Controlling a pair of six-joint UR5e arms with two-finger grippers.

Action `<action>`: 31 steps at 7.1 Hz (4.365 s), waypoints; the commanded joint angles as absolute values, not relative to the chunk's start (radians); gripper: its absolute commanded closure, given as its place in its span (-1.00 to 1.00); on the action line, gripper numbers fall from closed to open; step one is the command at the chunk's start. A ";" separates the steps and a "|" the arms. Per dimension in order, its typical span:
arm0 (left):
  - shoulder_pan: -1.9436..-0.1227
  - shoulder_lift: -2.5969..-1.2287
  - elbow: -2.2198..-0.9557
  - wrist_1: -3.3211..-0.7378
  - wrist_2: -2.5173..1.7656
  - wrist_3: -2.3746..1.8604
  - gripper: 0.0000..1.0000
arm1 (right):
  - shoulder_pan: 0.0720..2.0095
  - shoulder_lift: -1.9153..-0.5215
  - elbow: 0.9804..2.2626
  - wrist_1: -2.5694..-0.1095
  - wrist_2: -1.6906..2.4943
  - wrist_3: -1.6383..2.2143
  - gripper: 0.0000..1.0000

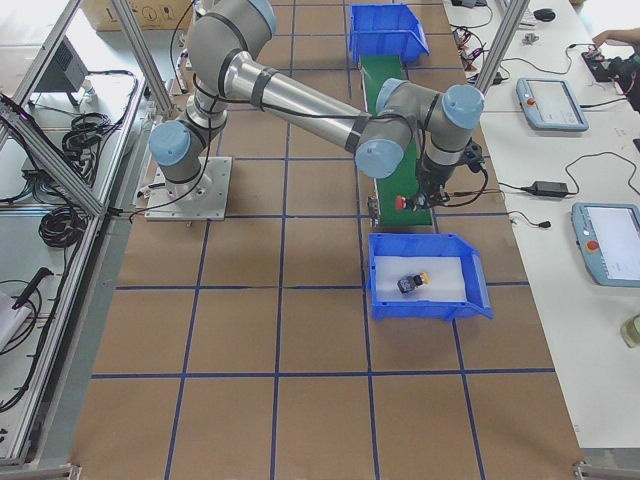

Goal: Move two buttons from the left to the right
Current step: 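Lift the red button and carry it over the far blue bin, then lower the red button into the bin and open the right gripper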

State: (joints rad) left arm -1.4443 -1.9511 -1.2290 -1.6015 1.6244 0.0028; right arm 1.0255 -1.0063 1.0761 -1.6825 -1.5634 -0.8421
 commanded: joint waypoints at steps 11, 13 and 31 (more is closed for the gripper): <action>-1.483 -1.954 -1.241 -1.585 1.699 -0.003 -1.00 | 0.991 -0.670 0.785 -1.747 -1.551 -1.046 0.84; -1.486 -1.956 -1.236 -1.580 1.735 -0.012 -1.00 | 0.991 -0.631 0.749 -1.756 -1.551 -1.046 0.84; -1.479 -1.954 -1.235 -1.575 1.681 -0.017 -1.00 | 0.989 -0.592 0.726 -1.744 -1.520 -1.039 0.01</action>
